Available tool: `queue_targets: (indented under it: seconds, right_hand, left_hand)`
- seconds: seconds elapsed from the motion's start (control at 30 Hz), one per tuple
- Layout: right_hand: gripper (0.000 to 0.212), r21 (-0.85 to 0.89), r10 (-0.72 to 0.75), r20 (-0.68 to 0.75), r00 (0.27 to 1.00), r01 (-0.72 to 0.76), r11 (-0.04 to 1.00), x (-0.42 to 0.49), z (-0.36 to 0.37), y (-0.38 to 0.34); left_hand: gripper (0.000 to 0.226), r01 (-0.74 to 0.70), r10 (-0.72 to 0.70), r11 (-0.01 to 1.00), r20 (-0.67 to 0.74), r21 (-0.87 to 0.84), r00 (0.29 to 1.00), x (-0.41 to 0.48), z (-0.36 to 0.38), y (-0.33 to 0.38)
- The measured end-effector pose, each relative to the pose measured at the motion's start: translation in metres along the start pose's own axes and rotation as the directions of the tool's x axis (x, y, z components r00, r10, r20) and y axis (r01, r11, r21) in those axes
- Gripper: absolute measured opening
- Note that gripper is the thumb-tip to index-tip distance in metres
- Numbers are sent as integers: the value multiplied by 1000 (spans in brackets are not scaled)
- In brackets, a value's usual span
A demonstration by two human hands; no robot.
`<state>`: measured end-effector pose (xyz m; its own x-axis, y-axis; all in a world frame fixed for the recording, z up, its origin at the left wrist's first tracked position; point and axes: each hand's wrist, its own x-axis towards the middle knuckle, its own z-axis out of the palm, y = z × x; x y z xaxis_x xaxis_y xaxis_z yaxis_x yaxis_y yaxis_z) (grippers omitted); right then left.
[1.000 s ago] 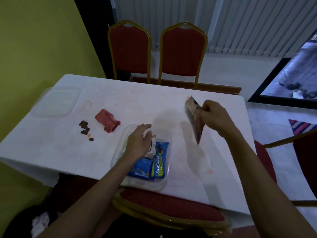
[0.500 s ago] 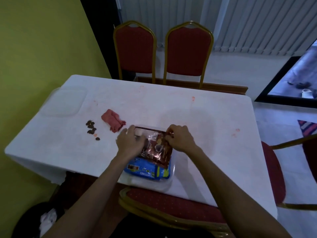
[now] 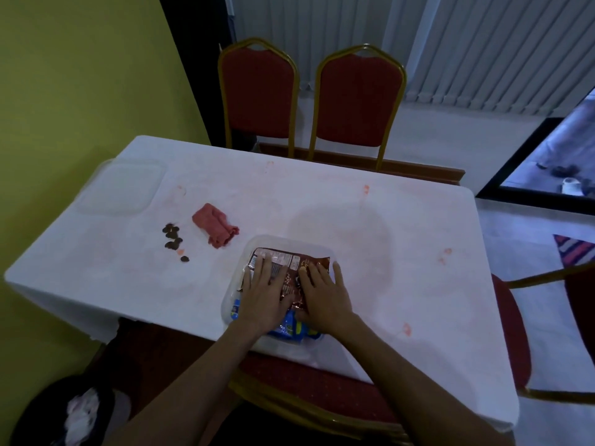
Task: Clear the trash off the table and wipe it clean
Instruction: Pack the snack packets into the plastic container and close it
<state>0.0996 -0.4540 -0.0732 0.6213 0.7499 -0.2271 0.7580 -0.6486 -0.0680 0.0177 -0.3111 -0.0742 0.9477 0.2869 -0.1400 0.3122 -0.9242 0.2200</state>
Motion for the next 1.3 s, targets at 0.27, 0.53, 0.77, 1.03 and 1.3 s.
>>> queue_targets:
  seconds: [0.27,0.53,0.77,1.03,1.3]
  right_hand:
    - [90,41,-21,102,995,17,999,2,-23,-3]
    - [20,414,15,-199,980,70,908,7,-55,-14]
    - [24,627,96,-196,976,50,777,47,-91,-37]
    - [22,671,69,-184,981,74,738,144,-108,-116]
    - [20,709,62,-104,993,30,704,232,-103,-206]
  left_hand:
    - [77,14,-14,1000,107,5,994,1,-4,-8]
    - [51,90,-112,950,-58,-300,992,8,-39,-10]
    - [40,140,-282,848,-212,-512,936,24,-83,-53]
    - [32,227,-406,787,-204,-574,891,40,-114,-153]
    - [40,283,-413,813,-161,-509,897,78,-119,-285]
